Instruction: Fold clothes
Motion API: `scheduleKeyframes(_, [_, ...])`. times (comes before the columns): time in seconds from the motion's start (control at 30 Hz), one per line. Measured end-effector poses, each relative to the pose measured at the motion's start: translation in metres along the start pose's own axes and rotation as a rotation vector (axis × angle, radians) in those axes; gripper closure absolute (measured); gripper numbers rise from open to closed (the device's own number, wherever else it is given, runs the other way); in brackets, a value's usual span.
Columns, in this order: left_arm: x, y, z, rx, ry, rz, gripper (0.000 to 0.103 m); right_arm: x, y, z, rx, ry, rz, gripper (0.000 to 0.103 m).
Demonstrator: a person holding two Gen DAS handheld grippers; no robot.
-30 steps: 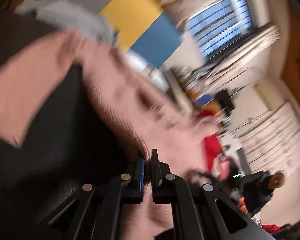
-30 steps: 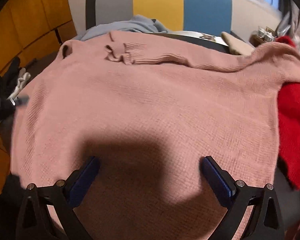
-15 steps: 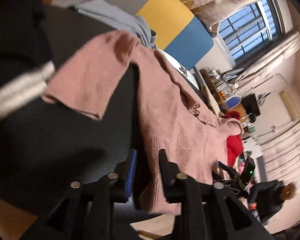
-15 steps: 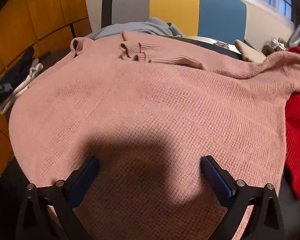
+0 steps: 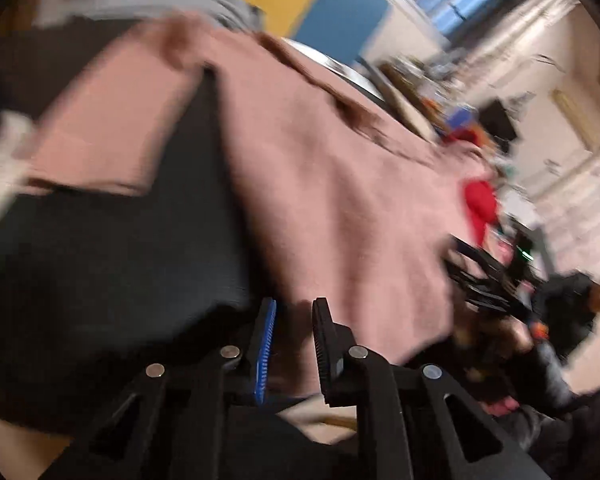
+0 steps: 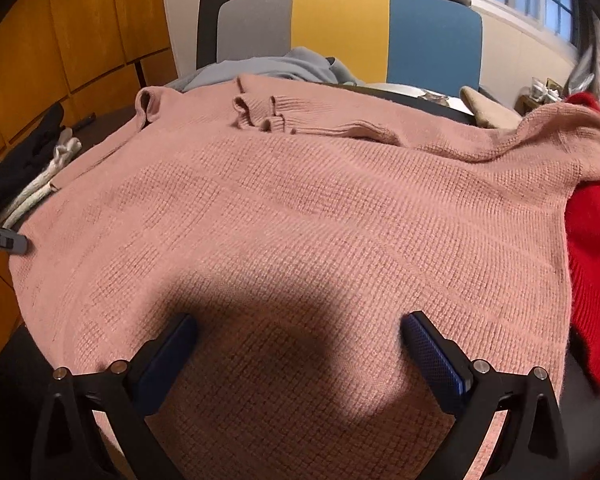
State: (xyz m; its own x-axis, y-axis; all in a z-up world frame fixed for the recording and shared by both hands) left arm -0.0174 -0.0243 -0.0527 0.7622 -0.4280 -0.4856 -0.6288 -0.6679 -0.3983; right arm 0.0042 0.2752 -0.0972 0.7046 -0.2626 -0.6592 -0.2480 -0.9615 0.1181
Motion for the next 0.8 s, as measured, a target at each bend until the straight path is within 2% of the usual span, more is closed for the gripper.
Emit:
scheduleKeyframes(0.07, [-0.012, 0.023, -0.014, -0.153, -0.065, -0.005, 0.074, 0.000, 0.000, 0.000, 0.006, -0.014, 0.009, 0.000])
scheduleKeyframes(0.13, [-0.030, 0.043, -0.028, -0.261, -0.131, -0.040, 0.071, -0.001, 0.001, 0.001, 0.014, -0.027, 0.018, 0.000])
scheduleKeyframes(0.2, [-0.056, 0.051, -0.034, -0.320, -0.170, -0.018, 0.063, -0.001, 0.001, 0.000, 0.021, -0.032, 0.020, 0.000])
scheduleKeyframes(0.27, [-0.082, 0.062, -0.036, -0.369, -0.199, 0.023, 0.043, -0.001, 0.001, 0.000, 0.022, -0.035, 0.020, 0.000])
scheduleKeyframes(0.33, [-0.105, 0.087, -0.033, -0.405, -0.174, 0.030, 0.032, -0.002, 0.000, 0.000, 0.022, -0.037, 0.021, 0.000])
scheduleKeyframes(0.57, [-0.134, 0.161, 0.014, -0.490, 0.060, -0.044, 0.031, -0.003, -0.001, 0.001, 0.025, -0.048, 0.027, 0.000])
scheduleKeyframes(0.67, [-0.125, 0.186, 0.037, -0.546, 0.180, -0.078, 0.032, -0.005, -0.002, 0.002, 0.024, -0.051, 0.024, 0.000])
scheduleKeyframes(0.7, [-0.124, 0.185, 0.038, -0.518, 0.161, -0.086, 0.032, -0.005, -0.002, 0.002, 0.025, -0.047, 0.022, 0.000])
scheduleKeyframes(0.73, [-0.123, 0.183, 0.040, -0.490, 0.143, -0.093, 0.036, -0.006, -0.002, 0.002, 0.026, -0.043, 0.020, 0.000])
scheduleKeyframes(0.8, [-0.124, 0.178, 0.040, -0.423, 0.104, -0.105, 0.065, -0.007, -0.002, 0.002, 0.025, -0.036, 0.018, 0.000])
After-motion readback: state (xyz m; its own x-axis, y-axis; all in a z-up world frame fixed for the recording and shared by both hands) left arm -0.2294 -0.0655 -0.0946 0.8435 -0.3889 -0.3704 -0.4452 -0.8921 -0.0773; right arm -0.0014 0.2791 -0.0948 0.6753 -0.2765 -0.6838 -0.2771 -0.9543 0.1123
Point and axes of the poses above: each gripper's, at about its wrist camera, not at the fingertips, and z roughly the way its jaws point, y to its left, x to its underside, the point moved 7 cm from there along z, roughly the way its jaws point, and after that the axes turned 7 degrees about z, right-handed, at the moved point
